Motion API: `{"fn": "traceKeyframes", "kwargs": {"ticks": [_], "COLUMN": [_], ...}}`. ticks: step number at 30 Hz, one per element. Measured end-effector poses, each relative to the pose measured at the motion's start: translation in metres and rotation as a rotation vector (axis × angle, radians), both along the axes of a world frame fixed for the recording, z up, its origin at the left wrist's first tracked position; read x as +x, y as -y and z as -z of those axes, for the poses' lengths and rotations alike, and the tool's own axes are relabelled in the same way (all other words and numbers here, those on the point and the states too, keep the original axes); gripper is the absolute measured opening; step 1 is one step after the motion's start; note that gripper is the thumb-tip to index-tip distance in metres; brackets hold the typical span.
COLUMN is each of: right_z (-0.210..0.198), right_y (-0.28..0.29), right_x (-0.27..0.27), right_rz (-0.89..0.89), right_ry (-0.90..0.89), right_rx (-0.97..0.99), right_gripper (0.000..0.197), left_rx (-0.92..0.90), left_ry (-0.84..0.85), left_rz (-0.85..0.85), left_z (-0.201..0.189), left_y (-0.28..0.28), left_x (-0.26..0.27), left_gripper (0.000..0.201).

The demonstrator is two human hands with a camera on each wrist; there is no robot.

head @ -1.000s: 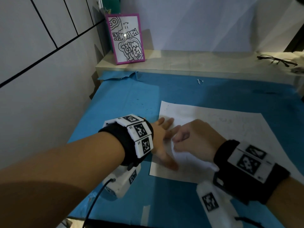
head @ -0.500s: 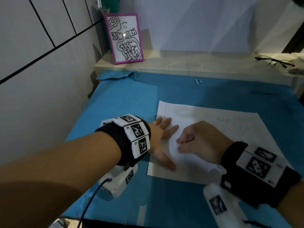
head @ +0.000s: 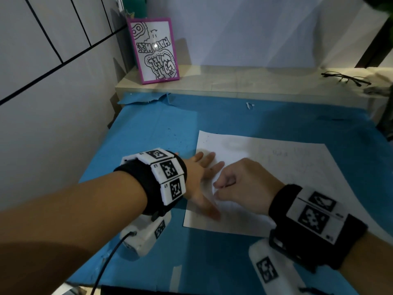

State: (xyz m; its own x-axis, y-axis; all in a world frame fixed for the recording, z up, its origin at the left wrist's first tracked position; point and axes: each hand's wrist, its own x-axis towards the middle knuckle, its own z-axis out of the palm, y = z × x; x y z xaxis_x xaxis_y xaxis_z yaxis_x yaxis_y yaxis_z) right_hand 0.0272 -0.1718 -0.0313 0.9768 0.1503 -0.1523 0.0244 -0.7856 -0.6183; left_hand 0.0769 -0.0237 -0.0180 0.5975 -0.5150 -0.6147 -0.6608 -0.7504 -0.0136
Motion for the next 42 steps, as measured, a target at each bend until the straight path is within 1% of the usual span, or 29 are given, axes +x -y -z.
{"fn": "traceKeyframes", "kwargs": {"ticks": [2,4,5,8,10,12,14,15,16,17,19,20,22,23,26,27,29,30,31,33,34,35,37,38,39,41,42], "right_z": [0.000,0.000,0.001,0.002,0.001,0.000,-0.001,-0.002,-0.002,-0.003,-0.003,-0.003,-0.004,-0.005,-0.006,-0.007,-0.007,-0.008,-0.008,-0.008,-0.009,-0.008,-0.009,-0.010,-0.010,-0.011,-0.012], "right_y": [0.002,0.007,0.004,-0.009,-0.001,0.009,0.009,0.008,0.008,0.011,0.018,0.018,0.014,0.013,0.019,0.019,0.017,0.016,0.019,0.023,0.022,0.021,0.017,0.017,0.022,0.027,0.026], "right_x": [0.001,0.004,0.003,-0.004,0.001,0.004,0.000,-0.004,-0.006,-0.006,-0.005,-0.005,-0.008,-0.008,-0.005,-0.006,-0.010,-0.010,-0.009,-0.005,-0.006,-0.007,-0.012,-0.012,-0.009,-0.005,-0.004], "right_rz": [0.013,0.092,0.090,-0.023,0.033,0.110,0.021,-0.029,-0.037,-0.001,0.093,0.091,-0.005,-0.024,0.084,0.075,-0.012,-0.016,0.014,0.138,0.153,0.103,-0.026,-0.019,0.035,0.167,0.165], "right_ry": [-0.026,0.001,0.019,0.014,0.005,0.011,-0.027,-0.053,-0.069,-0.065,-0.032,-0.035,-0.089,-0.112,-0.102,-0.104,-0.186,-0.223,-0.223,-0.148,-0.131,-0.144,-0.234,-0.248,-0.227,-0.164,-0.164], "right_rx": [0.024,0.021,0.023,0.062,0.055,0.035,0.009,0.002,0.001,0.009,0.040,0.039,-0.002,-0.013,0.034,0.037,0.022,0.028,0.039,0.102,0.114,0.091,0.044,0.036,0.050,0.109,0.112], "right_gripper": [0.004,0.006,0.005,0.008,0.008,0.014,0.017,0.014,0.008,0.004,0.004,0.004,0.002,0.004,0.005,0.003,0.008,0.010,0.009,0.010,0.012,0.013,0.010,0.007,0.005,0.009,0.012], "left_rx": [0.004,0.003,-0.006,-0.016,-0.017,-0.010,-0.012,-0.014,-0.013,-0.013,-0.009,-0.006,-0.003,-0.002,0.005,0.005,0.003,0.004,0.005,0.005,0.004,0.002,-0.001,-0.002,-0.004,-0.006,-0.008], "left_ry": [0.001,-0.009,-0.011,0.000,-0.011,-0.023,-0.017,-0.013,-0.016,-0.023,-0.037,-0.040,-0.039,-0.039,-0.043,-0.042,-0.036,-0.034,-0.034,-0.039,-0.041,-0.040,-0.037,-0.036,-0.036,-0.042,-0.043], "left_rz": [-0.002,-0.011,-0.014,0.003,-0.006,-0.013,-0.014,-0.014,-0.012,-0.010,-0.014,-0.015,-0.017,-0.016,-0.011,-0.012,-0.013,-0.012,-0.011,-0.013,-0.016,-0.016,-0.018,-0.018,-0.017,-0.021,-0.024], "left_z": [-0.001,0.001,0.002,0.002,0.002,0.004,0.005,0.005,0.006,0.006,0.006,0.006,0.005,0.005,0.004,0.005,0.005,0.004,0.004,0.003,0.003,0.003,0.004,0.004,0.005,0.005,0.004], "left_y": [0.001,0.001,0.000,0.000,0.001,-0.001,-0.002,-0.002,-0.002,-0.002,-0.002,-0.003,-0.003,-0.003,-0.002,-0.002,-0.003,-0.003,-0.003,-0.002,-0.002,-0.003,-0.003,-0.003,-0.002,-0.002,-0.002], "left_x": [-0.001,0.000,0.001,0.001,0.002,0.003,0.004,0.004,0.004,0.004,0.005,0.006,0.006,0.006,0.006,0.006,0.005,0.004,0.004,0.004,0.004,0.005,0.005,0.005,0.005,0.005,0.005], "left_gripper": [0.114,0.116,0.115,0.111,0.114,0.117,0.118,0.118,0.118,0.118,0.117,0.117,0.118,0.118,0.117,0.118,0.118,0.118,0.118,0.118,0.118,0.118,0.119,0.119,0.119,0.118,0.118]}}
